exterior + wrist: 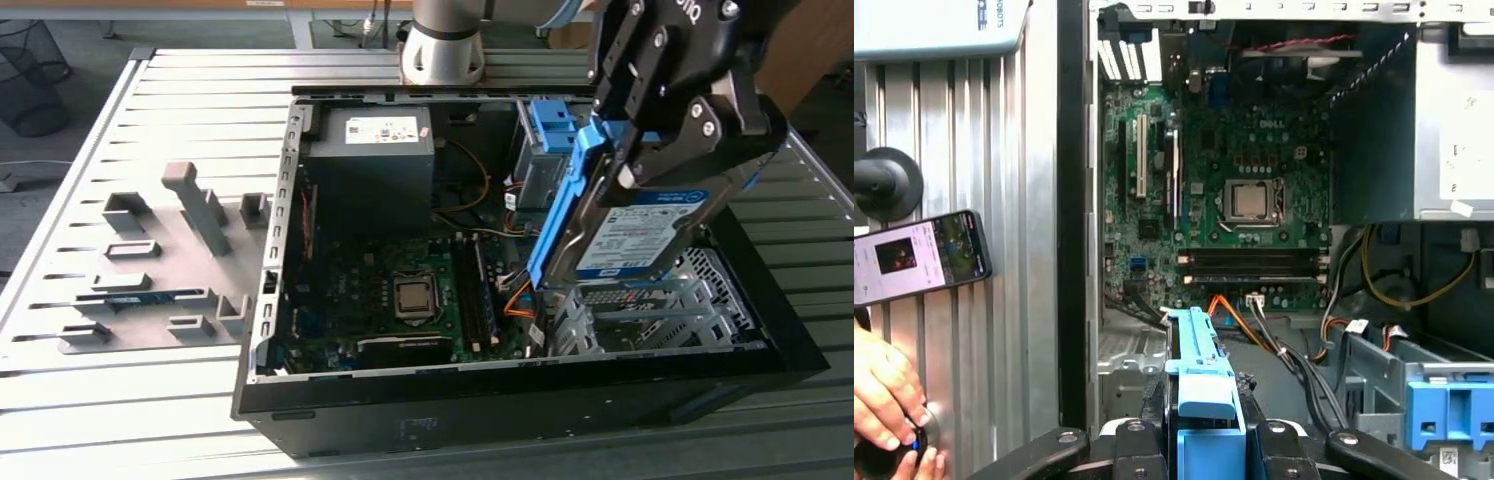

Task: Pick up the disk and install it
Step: 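Insert the disk into the insertion slot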

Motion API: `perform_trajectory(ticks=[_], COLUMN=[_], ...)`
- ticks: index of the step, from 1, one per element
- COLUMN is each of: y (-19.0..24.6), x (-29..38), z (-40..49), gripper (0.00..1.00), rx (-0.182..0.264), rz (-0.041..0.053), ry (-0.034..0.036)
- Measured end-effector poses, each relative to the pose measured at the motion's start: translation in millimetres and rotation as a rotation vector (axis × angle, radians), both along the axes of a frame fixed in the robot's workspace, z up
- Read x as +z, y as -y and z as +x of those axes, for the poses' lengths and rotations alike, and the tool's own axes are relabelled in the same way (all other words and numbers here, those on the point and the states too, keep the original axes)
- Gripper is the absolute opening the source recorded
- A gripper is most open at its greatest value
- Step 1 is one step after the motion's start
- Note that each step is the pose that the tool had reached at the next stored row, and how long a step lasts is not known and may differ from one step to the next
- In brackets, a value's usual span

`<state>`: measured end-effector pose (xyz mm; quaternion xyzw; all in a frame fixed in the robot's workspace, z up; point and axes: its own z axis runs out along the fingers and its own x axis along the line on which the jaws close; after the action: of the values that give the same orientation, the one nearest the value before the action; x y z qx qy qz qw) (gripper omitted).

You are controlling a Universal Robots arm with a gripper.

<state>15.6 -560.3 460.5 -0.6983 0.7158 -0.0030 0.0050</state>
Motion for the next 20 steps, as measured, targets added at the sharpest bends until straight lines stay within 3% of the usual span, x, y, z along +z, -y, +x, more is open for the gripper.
perform_trajectory(ticks=[7,20], y=[0.8,2.4], x=[-4.2,-13.0], z=[25.8,41.6], gripper=[0.37,0.37], rx=[0.000,0.000], rz=[-0.0001,0.0000], ry=[-0.0003,-0.0003])
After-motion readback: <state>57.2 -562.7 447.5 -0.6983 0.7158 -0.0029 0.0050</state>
